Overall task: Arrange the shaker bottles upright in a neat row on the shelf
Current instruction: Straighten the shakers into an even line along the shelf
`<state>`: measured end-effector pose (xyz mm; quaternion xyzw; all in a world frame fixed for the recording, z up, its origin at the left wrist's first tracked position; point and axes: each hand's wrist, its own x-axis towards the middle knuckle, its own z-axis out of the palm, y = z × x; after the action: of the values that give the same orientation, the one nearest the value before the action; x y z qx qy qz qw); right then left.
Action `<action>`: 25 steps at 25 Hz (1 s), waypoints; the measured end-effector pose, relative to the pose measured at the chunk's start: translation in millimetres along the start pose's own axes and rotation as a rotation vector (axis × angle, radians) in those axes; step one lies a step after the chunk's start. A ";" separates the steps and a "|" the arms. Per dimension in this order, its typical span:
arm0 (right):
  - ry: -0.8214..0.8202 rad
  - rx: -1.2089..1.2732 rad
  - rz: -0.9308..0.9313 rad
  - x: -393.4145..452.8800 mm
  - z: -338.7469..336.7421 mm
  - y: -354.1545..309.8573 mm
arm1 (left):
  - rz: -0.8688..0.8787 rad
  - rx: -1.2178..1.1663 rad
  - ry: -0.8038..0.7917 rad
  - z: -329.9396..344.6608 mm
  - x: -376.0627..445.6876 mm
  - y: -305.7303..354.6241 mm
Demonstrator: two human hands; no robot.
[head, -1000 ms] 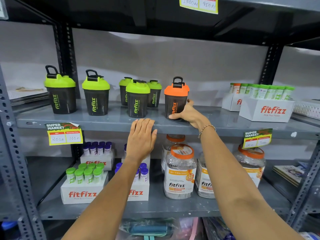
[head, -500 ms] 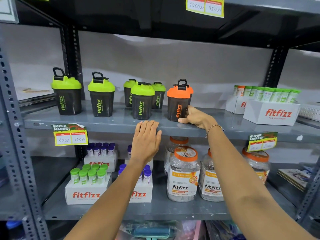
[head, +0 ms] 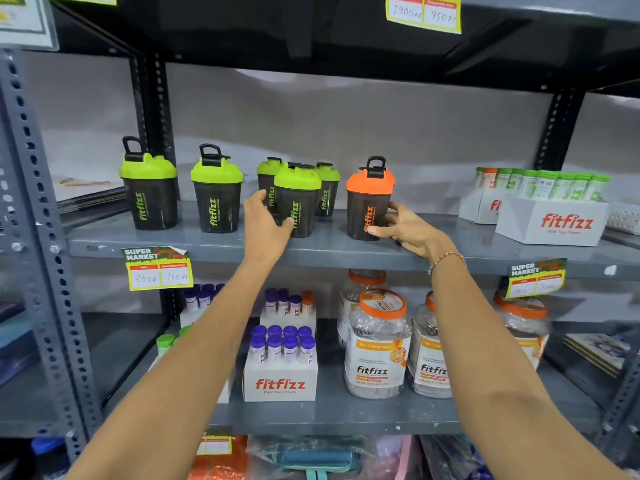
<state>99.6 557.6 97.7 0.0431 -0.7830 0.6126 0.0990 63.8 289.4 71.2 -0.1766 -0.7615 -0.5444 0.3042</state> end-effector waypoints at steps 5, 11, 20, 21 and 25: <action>0.001 -0.182 0.014 -0.3 5.3 -1.3 | -0.326 -0.145 -0.561 -12.6 40.0 -3.1; -0.069 -0.265 0.048 9.1 3.8 -1.6 | -0.282 -0.110 -0.570 -4.1 53.0 -13.7; -0.035 -0.289 0.018 16.0 -62.1 14.4 | -0.217 -0.024 -0.553 53.4 49.8 8.4; -0.036 -0.295 0.022 14.6 -72.1 16.9 | -0.216 -0.022 -0.557 62.3 49.4 10.9; -0.066 -0.303 0.023 14.7 -85.2 19.5 | -0.230 -0.011 -0.528 75.2 47.1 10.5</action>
<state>90.2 645.6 101.8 0.0389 -0.8697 0.4869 0.0713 14.2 360.5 93.0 -0.2264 -0.8265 -0.5145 0.0309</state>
